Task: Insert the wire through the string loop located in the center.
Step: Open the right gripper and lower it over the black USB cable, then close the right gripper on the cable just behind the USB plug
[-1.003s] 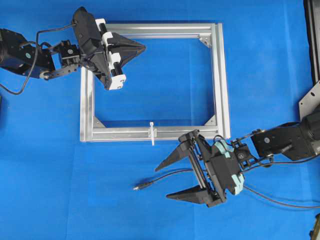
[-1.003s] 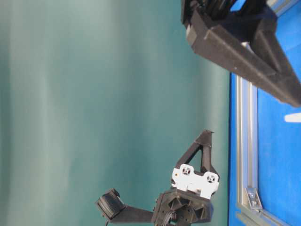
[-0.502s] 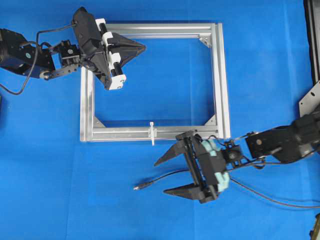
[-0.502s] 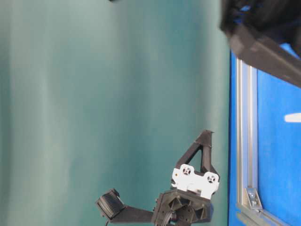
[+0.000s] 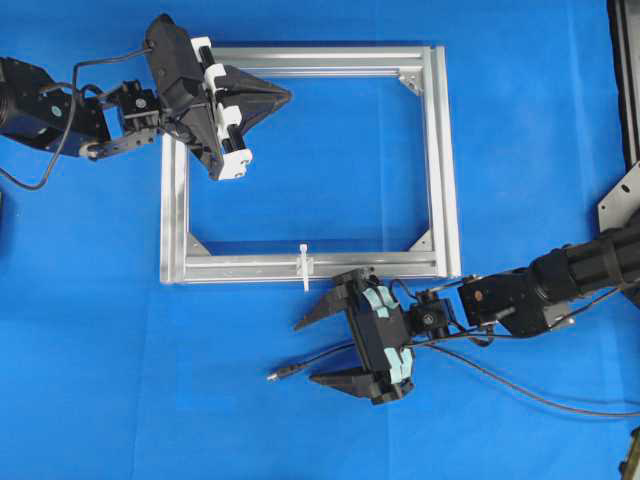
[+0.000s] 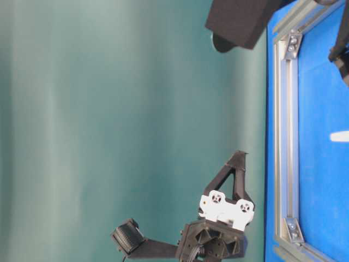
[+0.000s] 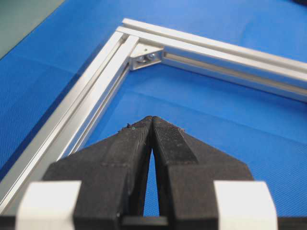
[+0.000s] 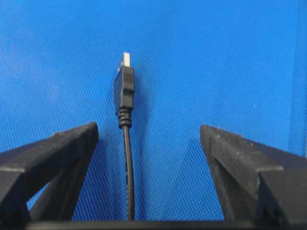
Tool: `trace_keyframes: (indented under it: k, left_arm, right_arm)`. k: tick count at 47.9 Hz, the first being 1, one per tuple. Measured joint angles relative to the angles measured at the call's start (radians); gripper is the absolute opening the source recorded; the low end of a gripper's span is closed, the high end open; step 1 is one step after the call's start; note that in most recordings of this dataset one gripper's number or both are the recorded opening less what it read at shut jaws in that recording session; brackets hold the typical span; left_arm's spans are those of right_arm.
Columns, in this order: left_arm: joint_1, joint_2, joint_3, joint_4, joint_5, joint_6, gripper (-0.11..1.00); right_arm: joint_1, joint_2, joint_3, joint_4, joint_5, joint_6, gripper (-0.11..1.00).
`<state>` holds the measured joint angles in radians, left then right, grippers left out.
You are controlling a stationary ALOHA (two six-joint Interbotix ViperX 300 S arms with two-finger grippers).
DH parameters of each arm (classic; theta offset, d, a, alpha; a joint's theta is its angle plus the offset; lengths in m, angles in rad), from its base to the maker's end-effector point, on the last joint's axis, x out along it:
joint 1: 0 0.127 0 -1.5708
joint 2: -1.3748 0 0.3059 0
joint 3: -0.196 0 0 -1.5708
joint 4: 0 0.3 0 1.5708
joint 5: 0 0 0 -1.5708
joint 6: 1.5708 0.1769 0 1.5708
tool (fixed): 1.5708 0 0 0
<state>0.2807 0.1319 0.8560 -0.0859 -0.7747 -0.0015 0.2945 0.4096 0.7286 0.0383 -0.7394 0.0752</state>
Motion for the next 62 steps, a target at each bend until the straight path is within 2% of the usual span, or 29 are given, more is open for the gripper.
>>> trace_keyframes:
  k: [7,11,14,21,27,53,62]
  left_arm:
    - [0.000,0.002,0.000,0.000,0.000,-0.002,0.00]
    - [0.000,0.002,0.000,0.000,0.000,-0.002,0.00]
    - [-0.002,0.000,0.000,0.000,0.000,-0.002,0.00]
    - [0.000,0.000,0.002,0.000,0.000,0.000,0.00]
    - [0.000,0.000,0.002,0.000,0.000,0.000,0.00]
    - [0.000,0.000,0.003,0.000,0.002,0.000,0.00]
    - [0.000,0.000,0.003,0.000,0.000,0.000,0.00]
  right_arm:
    - [-0.002,0.000,0.002,-0.002,0.000,0.000,0.81]
    - [-0.002,0.000,0.002,0.000,0.000,0.000,0.72]
    - [-0.002,0.000,0.002,0.000,0.000,0.000,0.59]
    - [0.000,0.000,0.000,-0.006,0.002,-0.008,0.20]
    - [-0.002,0.000,0.002,-0.011,0.002,-0.009,0.00]
    - [-0.002,-0.003,0.002,-0.011,0.006,-0.003,-0.01]
    - [-0.002,-0.057,0.008,-0.011,0.066,0.000,-0.01]
